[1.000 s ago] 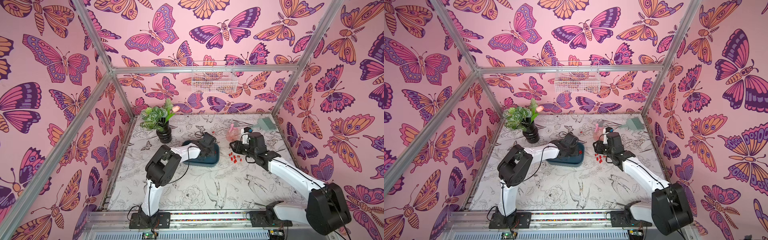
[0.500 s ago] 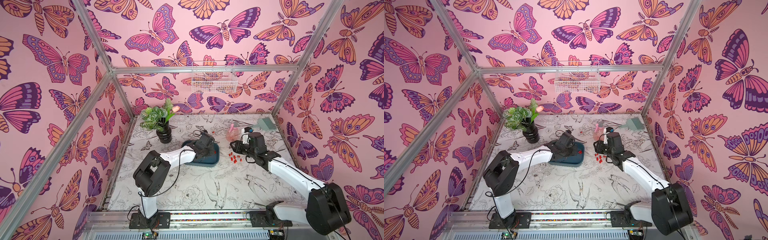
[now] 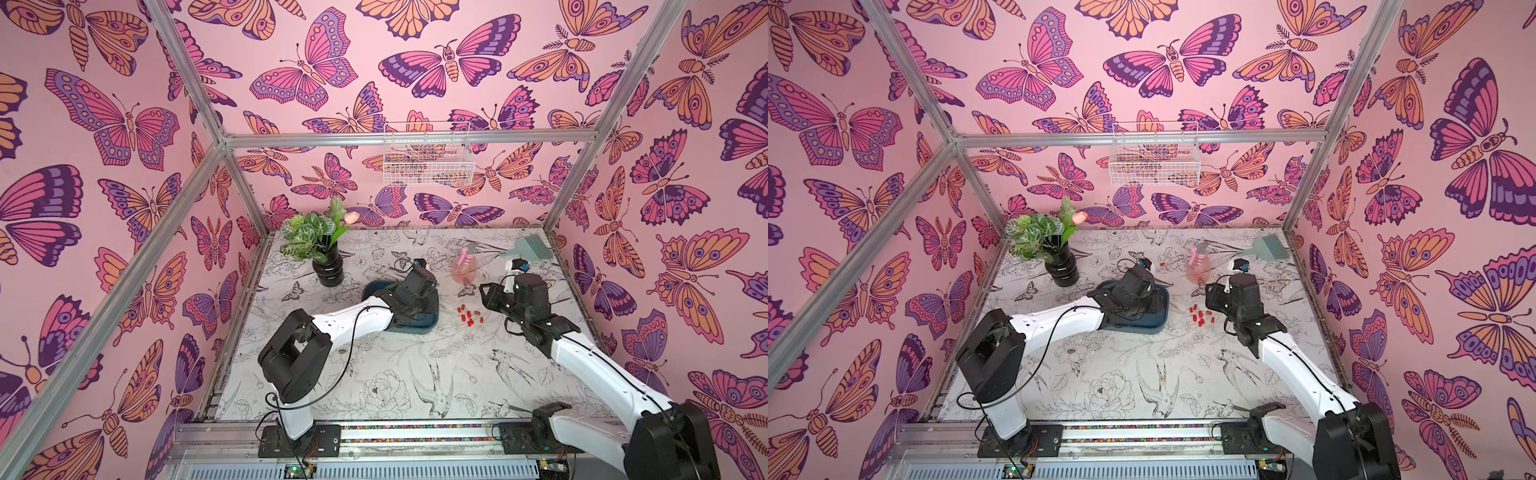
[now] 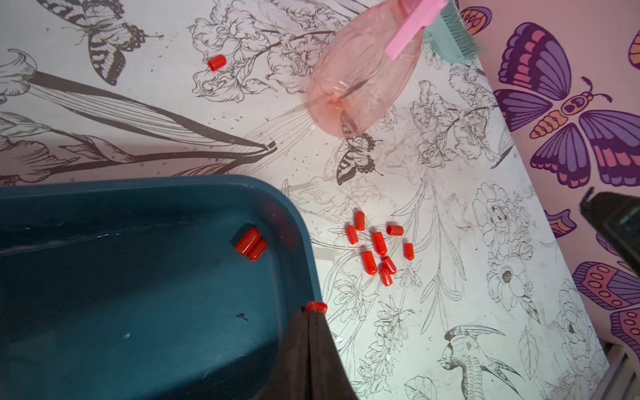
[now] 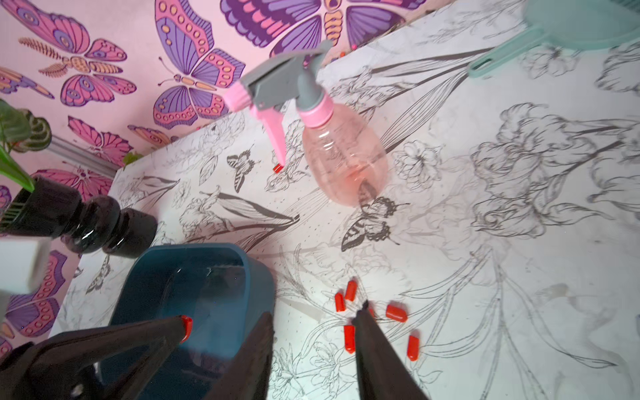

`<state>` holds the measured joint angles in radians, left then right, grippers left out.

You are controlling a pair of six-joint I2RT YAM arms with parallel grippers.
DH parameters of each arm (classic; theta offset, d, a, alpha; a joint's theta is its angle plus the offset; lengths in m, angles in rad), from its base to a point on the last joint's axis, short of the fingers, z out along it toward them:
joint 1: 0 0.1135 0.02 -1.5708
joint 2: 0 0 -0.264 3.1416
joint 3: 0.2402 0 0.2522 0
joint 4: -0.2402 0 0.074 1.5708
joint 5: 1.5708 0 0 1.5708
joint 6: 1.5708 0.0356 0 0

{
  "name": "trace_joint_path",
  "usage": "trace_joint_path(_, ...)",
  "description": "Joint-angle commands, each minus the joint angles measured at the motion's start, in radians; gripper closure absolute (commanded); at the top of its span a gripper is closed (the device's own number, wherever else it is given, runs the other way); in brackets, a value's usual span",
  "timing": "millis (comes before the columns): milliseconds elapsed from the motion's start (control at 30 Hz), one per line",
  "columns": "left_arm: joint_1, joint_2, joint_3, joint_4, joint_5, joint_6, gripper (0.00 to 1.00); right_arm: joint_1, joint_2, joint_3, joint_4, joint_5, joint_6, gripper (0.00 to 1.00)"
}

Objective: Take the screw protection sleeves out of the storage box
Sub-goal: Place the screw protection sleeve at the center of the board.

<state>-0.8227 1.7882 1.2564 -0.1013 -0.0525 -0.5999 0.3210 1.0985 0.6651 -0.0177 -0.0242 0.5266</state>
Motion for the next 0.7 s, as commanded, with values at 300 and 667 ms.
trace_joint_path(300,-0.057,0.124,0.144,0.015,0.038,0.034,0.91,-0.144,0.019,-0.041,0.015,-0.039,0.033,0.57)
trace_joint_path(667,-0.079,0.215,0.220,0.000,0.058,0.033,0.90,-0.189,0.025,-0.062,0.039,-0.081,0.058,0.57)
